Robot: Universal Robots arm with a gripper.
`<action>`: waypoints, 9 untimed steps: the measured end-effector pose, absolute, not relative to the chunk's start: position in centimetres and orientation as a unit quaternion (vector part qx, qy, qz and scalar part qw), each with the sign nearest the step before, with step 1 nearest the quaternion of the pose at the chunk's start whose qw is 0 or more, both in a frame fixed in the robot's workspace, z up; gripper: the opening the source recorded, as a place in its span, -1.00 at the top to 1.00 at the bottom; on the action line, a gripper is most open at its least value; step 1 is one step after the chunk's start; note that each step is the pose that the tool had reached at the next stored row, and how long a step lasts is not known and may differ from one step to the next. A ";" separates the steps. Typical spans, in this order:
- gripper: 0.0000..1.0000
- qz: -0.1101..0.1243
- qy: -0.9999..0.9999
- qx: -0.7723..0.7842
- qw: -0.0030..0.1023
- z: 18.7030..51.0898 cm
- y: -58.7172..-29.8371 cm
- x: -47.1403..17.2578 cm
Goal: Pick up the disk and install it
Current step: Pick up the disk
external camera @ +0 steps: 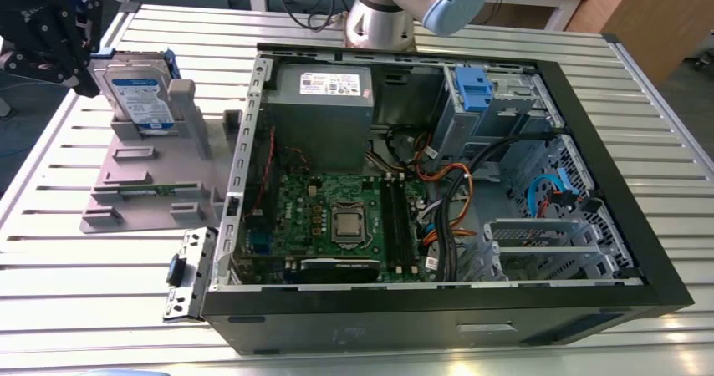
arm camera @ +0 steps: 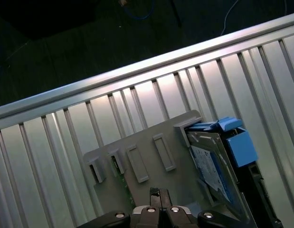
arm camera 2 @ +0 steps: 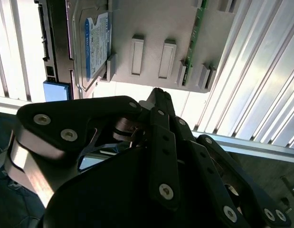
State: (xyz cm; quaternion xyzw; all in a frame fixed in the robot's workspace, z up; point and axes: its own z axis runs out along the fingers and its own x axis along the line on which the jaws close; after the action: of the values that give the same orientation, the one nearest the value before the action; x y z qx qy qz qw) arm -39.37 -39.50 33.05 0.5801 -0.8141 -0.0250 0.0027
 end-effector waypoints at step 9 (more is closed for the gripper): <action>0.79 -0.025 -0.809 0.587 0.003 33.0 -39.5 -39.4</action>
State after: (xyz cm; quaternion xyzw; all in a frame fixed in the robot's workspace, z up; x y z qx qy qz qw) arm -39.38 -39.50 33.05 0.5874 -0.8089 -0.0250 0.0029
